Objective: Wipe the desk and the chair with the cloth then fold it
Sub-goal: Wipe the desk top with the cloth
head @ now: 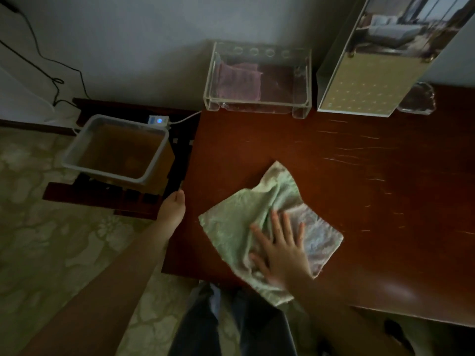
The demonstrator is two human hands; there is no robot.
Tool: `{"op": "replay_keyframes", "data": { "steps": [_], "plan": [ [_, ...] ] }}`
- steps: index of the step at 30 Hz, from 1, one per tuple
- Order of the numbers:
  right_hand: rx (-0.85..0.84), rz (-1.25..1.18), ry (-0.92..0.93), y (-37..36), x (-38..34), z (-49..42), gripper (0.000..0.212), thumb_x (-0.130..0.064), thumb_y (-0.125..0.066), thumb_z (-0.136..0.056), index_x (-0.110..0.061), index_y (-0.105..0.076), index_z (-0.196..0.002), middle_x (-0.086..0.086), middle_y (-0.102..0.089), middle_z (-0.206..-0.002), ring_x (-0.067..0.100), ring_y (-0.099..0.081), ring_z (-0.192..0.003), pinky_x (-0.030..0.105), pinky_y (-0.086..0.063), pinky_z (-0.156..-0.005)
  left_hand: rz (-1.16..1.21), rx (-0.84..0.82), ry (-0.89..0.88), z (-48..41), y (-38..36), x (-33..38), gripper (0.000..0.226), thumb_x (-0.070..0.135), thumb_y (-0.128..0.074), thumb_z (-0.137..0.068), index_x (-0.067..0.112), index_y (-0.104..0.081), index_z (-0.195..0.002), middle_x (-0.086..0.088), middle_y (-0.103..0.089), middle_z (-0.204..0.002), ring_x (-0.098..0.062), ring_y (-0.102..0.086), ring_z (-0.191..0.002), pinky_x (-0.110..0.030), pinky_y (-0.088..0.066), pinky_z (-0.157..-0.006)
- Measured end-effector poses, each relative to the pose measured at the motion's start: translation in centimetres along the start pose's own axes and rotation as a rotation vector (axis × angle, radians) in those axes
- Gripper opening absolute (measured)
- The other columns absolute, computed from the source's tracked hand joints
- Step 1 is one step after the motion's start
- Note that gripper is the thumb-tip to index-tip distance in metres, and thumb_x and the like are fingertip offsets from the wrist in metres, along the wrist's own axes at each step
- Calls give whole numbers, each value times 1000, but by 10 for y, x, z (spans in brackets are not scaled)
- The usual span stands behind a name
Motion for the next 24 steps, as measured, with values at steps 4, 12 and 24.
{"op": "replay_keyframes", "data": {
  "steps": [4,12,24],
  "plan": [
    [20,-14,153,1,-45,4,60,-66,-25,-91,-41,-25,-145,17,-22,-152,40,-14,-140,67,-25,-103,-52,-68,-46,-10,-11,12,54,42,-18,-102,12,-28,-147,-10,-31,-151,-29,-29,-139,-41,-24,-111],
    [-138,-105,155,-5,-107,-34,63,-74,-33,-83,-45,-35,-139,8,-29,-152,40,-23,-136,66,-42,-81,16,-294,55,-29,-19,9,55,44,-19,-102,23,-8,-151,-3,-12,-158,-25,-13,-145,-43,-15,-115],
    [-17,-64,-167,47,-14,-177,62,-72,-9,-88,-50,11,-142,0,18,-157,30,24,-141,72,11,-100,199,-244,-71,-60,-25,62,54,39,-27,-102,20,-13,-151,-1,-23,-154,-22,-24,-141,-33,-26,-107]
  ]
}}
Point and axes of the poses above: each hand's wrist, its own z-axis away from the middle knuckle, its own y-axis out of the back of the hand, x = y × z, the point moved 10 cm from there along -z, towards the middle knuckle
